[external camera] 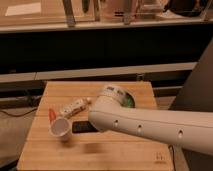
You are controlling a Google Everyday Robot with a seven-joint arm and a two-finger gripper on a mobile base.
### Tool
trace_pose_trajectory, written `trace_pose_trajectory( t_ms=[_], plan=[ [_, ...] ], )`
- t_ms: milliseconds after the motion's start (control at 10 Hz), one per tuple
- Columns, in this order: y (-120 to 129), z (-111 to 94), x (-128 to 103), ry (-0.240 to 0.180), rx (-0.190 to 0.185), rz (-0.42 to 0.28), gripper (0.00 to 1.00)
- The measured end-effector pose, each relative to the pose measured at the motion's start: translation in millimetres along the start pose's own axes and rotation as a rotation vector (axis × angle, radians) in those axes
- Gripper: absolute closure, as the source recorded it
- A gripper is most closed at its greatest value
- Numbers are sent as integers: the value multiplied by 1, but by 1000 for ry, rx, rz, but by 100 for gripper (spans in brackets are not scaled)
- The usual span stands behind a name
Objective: Place the eraser in the ceramic cup
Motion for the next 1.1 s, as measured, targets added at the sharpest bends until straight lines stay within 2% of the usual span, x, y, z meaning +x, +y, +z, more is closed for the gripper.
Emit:
trace_pose_trajectory(
  t_ms=[200, 400, 700, 1100],
  plan=[
    [-5, 2, 4, -58, -16, -5, 96],
    [-11, 5, 2, -81, -31, -15, 96],
    [-23, 11, -1, -83, -54, -30, 96],
    [-35, 21, 1, -57, -86, -39, 96]
  ],
)
